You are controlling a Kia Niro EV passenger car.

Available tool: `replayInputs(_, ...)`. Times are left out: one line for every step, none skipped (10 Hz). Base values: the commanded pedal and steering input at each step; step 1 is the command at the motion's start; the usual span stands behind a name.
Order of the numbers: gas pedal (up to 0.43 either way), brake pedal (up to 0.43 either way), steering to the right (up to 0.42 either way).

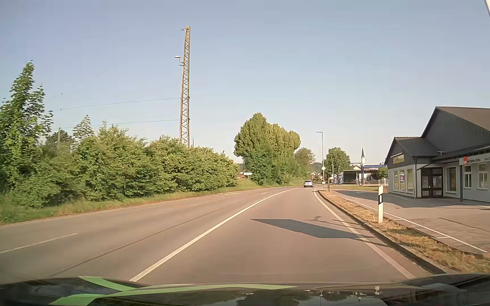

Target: Follow the waypoints while adhering to traffic rules and regulations

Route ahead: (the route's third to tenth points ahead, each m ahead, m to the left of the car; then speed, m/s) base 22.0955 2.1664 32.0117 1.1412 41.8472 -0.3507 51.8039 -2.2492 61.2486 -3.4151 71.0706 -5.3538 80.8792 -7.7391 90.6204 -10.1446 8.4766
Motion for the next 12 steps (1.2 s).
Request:
replayInputs(0.169, 0.000, 0.051)
replayInputs(0.169, 0.000, 0.046)
replayInputs(0.150, 0.000, 0.043)
replayInputs(0.130, 0.000, 0.041)
replayInputs(0.130, 0.000, 0.041)
replayInputs(0.130, 0.000, 0.038)
replayInputs(0.130, 0.000, 0.029)
replayInputs(0.130, 0.000, 0.016)
replayInputs(0.118, 0.000, 0.012)
replayInputs(0.110, 0.000, 0.012)
replayInputs(0.098, 0.000, 0.011)
replayInputs(0.067, 0.000, 0.008)
